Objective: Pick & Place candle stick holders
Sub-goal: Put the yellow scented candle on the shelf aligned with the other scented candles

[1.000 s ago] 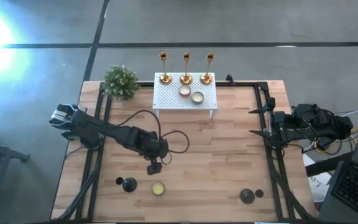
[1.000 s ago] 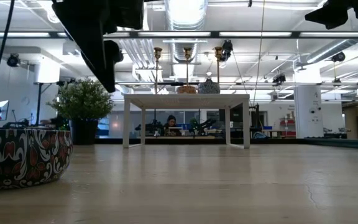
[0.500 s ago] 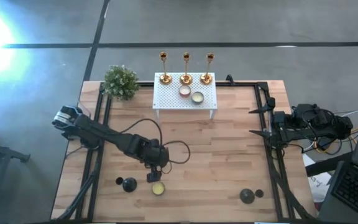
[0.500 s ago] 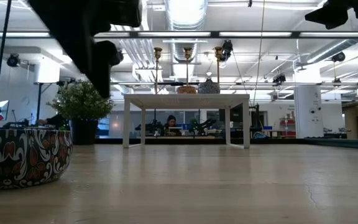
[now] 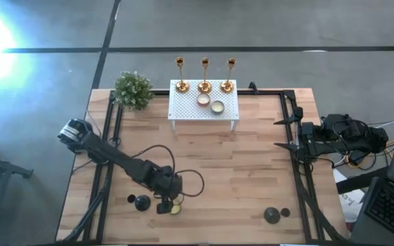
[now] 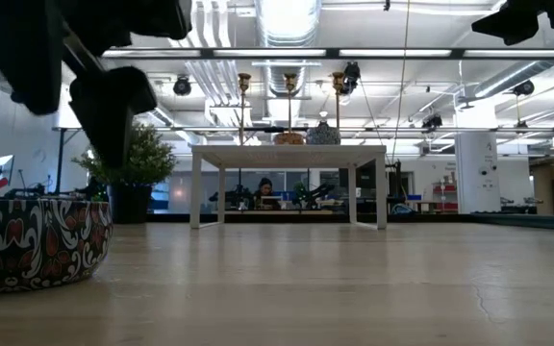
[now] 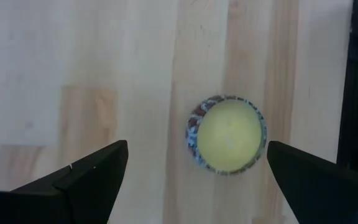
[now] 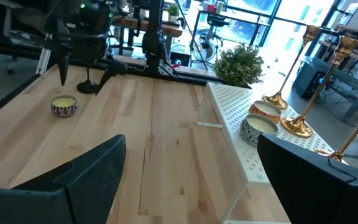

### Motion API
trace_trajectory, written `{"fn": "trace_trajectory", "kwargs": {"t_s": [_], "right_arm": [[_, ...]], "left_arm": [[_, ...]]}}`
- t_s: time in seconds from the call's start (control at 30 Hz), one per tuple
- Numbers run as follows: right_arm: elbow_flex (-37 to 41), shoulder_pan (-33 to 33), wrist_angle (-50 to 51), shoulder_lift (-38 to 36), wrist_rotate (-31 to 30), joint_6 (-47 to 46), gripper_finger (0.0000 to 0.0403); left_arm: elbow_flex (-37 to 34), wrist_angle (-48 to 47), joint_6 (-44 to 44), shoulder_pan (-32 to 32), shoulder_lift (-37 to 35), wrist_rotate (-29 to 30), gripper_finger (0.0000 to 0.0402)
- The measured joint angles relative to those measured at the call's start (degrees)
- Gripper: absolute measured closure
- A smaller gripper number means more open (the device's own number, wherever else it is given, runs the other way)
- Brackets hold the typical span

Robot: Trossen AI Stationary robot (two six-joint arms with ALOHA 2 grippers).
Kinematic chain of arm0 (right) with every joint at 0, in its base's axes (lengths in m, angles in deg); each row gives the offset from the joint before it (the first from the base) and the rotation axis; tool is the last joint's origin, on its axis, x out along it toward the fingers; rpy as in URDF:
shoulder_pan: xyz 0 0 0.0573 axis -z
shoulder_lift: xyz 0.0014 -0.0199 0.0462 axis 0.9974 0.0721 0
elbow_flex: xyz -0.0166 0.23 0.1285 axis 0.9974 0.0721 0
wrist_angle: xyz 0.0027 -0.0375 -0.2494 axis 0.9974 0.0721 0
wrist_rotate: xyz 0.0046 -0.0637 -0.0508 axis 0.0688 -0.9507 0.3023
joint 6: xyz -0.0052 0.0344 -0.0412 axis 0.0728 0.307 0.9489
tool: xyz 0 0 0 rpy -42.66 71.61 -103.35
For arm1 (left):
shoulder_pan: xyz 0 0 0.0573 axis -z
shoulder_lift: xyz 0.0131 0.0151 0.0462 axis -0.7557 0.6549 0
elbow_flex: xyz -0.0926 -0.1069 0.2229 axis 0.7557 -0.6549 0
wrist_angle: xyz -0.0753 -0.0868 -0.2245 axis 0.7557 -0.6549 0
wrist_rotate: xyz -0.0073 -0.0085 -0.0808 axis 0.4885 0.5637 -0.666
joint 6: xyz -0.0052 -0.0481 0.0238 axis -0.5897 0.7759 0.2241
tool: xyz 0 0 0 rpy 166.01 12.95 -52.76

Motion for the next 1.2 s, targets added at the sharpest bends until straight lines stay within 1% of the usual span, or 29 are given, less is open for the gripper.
{"fn": "trace_trajectory", "kwargs": {"t_s": [0.17, 0.3, 0.43, 0.5, 0.73, 0.93, 1.2], "right_arm": [[0.00, -0.01, 0.00, 0.00, 0.00, 0.00, 0.0044], [0.00, -0.02, 0.00, 0.00, 0.00, 0.00, 0.0044], [0.00, -0.02, 0.02, 0.00, 0.00, 0.01, 0.0044], [0.00, -0.02, 0.02, 0.00, 0.00, 0.00, 0.0044], [0.00, -0.01, 0.00, 0.00, 0.00, 0.00, 0.0044], [0.00, 0.00, 0.02, 0.00, -0.02, 0.00, 0.0044], [0.00, 0.00, 0.07, 0.00, 0.00, 0.00, 0.0044]], "left_arm": [[-0.62, 3.37, 1.05, 2.21, 2.87, -0.15, 0.0012], [-0.62, 5.30, 1.11, 2.82, 5.66, -0.44, 0.0012], [-0.62, 7.75, 1.48, 3.04, 7.73, -3.86, 0.0012], [-0.62, 8.75, 2.09, 3.21, 8.50, -4.53, 0.0012], [-0.63, 12.51, 3.66, 3.97, 10.23, -4.55, 0.0012], [-2.04, 17.27, 4.18, 4.07, 12.42, -4.45, 0.0012], [-2.18, 16.78, 4.15, 4.37, 14.23, -3.39, 0.0012]]}}
